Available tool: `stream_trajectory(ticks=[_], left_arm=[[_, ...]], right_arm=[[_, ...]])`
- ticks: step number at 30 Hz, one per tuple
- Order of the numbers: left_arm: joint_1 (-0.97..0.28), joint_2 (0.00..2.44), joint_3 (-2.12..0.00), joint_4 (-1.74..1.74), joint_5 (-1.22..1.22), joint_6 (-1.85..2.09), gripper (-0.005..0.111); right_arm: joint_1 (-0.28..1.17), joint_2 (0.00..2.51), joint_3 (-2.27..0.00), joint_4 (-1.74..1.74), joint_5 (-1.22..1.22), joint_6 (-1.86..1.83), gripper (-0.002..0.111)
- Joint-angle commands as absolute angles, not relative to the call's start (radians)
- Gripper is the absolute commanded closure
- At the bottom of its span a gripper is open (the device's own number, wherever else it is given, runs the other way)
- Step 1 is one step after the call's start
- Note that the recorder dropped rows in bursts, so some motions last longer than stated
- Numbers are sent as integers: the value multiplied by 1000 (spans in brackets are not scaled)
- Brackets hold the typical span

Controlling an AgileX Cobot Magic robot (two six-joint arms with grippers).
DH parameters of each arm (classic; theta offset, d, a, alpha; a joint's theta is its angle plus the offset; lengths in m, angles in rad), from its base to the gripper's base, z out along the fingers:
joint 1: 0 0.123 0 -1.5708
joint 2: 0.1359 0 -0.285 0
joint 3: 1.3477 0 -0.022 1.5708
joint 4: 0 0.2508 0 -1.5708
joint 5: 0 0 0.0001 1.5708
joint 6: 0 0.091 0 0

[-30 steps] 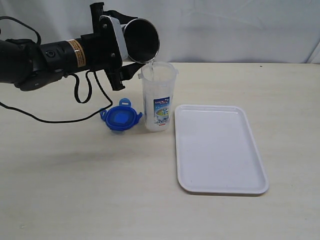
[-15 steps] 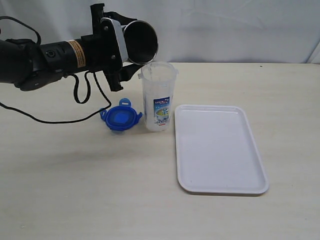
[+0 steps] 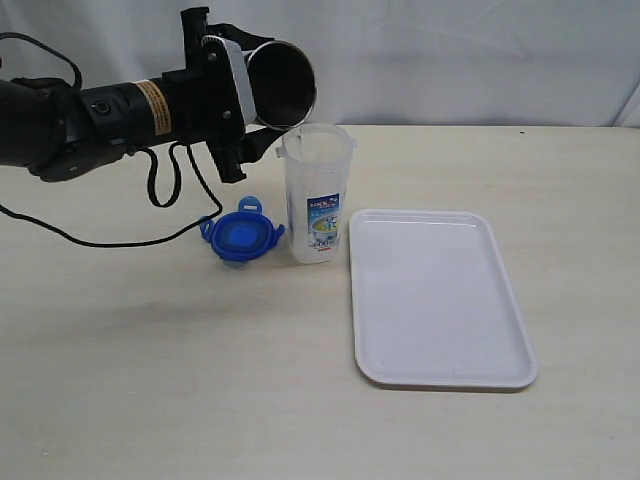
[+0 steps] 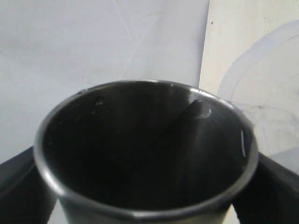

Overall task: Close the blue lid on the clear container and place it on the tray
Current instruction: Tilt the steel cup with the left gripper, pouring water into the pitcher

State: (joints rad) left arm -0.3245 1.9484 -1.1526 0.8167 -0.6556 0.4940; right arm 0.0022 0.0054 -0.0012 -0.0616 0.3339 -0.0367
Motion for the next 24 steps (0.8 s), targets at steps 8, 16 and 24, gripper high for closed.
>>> stream_trajectory(ticks=[8, 16, 24], left_arm=[[-327, 1930, -1170, 800, -713, 411, 107], [-368, 1930, -1170, 797, -713, 403, 107], [-372, 1930, -1170, 741, -696, 423, 107]], right_arm=[[3, 0, 0, -60, 337, -37, 104], [3, 0, 0, -60, 337, -37, 104], [3, 0, 0, -60, 337, -37, 104]])
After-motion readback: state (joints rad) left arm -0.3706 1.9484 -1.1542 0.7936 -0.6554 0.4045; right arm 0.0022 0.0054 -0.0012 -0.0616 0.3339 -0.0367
